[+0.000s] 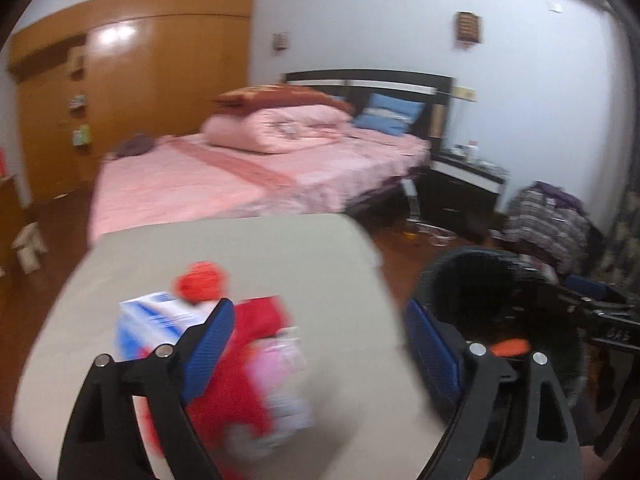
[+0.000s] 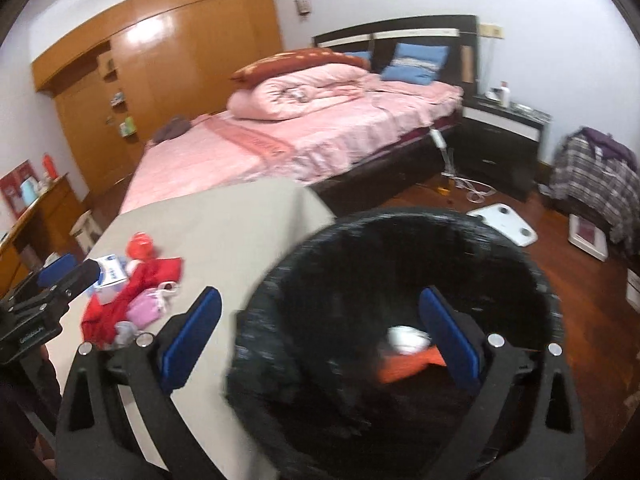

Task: Collect trash
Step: 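Grasp the white medicine box with the left gripper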

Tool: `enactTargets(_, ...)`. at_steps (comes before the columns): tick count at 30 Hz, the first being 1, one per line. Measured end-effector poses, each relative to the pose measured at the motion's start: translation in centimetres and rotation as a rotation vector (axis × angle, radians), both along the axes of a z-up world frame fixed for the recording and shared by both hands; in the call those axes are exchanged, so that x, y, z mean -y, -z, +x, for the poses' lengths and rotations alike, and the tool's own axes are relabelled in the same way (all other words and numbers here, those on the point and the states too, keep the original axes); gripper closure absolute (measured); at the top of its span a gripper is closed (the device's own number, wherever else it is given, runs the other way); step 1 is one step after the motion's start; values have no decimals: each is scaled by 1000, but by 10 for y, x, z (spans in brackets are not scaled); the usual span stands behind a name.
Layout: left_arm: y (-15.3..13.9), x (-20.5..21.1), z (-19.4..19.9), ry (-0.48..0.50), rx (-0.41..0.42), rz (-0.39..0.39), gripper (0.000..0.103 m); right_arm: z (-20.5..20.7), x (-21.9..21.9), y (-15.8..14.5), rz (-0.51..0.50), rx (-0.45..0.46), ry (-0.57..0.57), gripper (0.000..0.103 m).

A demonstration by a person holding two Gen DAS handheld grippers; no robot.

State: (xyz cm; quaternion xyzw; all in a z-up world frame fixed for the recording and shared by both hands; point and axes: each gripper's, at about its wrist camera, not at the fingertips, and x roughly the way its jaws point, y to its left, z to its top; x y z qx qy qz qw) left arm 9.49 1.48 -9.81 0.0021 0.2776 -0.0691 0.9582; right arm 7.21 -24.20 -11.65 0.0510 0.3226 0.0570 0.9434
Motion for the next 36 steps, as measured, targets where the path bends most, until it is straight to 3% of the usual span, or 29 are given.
enactTargets(7,22,-65,7,-189,-49,17,18,27,-59,2,5,2,-104,7)
enactTargets(22,69,-80,36,-241,-136,40,18,58,-117,23,-35,-34,-181,7)
enactTargets(33,64,-139,20,-396,-131,65,18,68,-143,34,-34,-58,-228,7)
enactTargets(36,57,-136,17,-357,-111,45,18,69,-144,36,-37,-60,-229,7)
